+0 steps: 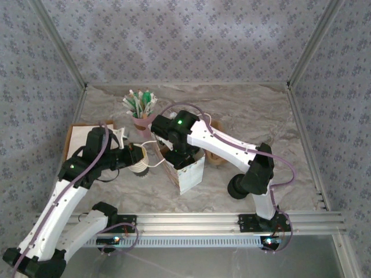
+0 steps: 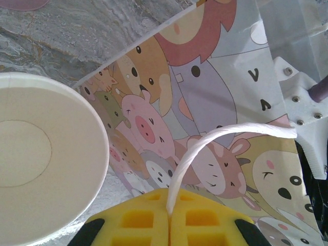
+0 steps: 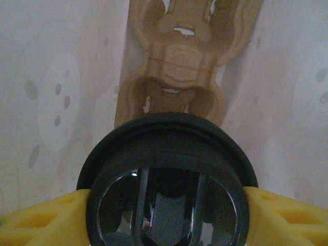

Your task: Pack the takeout coffee

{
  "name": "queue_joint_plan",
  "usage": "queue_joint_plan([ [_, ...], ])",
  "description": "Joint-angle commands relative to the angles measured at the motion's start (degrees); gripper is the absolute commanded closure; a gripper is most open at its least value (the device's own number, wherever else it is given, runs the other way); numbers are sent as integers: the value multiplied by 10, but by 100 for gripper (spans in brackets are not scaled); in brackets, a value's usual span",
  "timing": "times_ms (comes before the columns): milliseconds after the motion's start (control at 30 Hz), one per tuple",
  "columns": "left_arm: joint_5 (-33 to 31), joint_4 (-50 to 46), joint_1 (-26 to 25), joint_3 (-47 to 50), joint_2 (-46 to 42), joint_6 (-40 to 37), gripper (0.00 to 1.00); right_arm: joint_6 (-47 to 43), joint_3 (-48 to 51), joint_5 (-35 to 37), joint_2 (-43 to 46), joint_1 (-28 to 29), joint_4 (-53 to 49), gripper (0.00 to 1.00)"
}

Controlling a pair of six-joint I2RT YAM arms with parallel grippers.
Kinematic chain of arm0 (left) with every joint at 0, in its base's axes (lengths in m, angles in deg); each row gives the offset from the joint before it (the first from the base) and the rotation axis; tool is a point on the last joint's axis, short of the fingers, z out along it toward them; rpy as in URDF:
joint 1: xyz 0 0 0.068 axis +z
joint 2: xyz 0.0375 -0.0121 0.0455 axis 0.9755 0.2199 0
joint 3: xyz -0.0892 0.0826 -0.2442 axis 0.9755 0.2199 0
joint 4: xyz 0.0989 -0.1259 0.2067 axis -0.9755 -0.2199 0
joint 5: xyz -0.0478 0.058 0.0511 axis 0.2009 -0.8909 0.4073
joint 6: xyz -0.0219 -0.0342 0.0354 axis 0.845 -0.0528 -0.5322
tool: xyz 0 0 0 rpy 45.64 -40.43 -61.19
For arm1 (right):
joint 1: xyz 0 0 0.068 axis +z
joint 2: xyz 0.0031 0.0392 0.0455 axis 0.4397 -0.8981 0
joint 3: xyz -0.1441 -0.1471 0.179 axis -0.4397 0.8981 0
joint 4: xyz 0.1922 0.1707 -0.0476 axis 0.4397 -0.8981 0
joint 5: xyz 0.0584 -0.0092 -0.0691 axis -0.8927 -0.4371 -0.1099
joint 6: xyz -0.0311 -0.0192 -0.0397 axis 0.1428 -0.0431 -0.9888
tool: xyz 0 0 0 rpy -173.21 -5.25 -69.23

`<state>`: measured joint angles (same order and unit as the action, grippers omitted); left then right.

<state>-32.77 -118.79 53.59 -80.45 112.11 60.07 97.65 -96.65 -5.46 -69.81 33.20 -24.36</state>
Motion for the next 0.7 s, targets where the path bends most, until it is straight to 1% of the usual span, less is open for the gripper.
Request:
queue_joint_plan([
  [0,1,15,-4,-17,-3,-12,94,-13,8,-7,23,3,1,29],
  [667,-1,16,-4,-13,-4,-12,94,-12,29,-8,36,2,16,30],
])
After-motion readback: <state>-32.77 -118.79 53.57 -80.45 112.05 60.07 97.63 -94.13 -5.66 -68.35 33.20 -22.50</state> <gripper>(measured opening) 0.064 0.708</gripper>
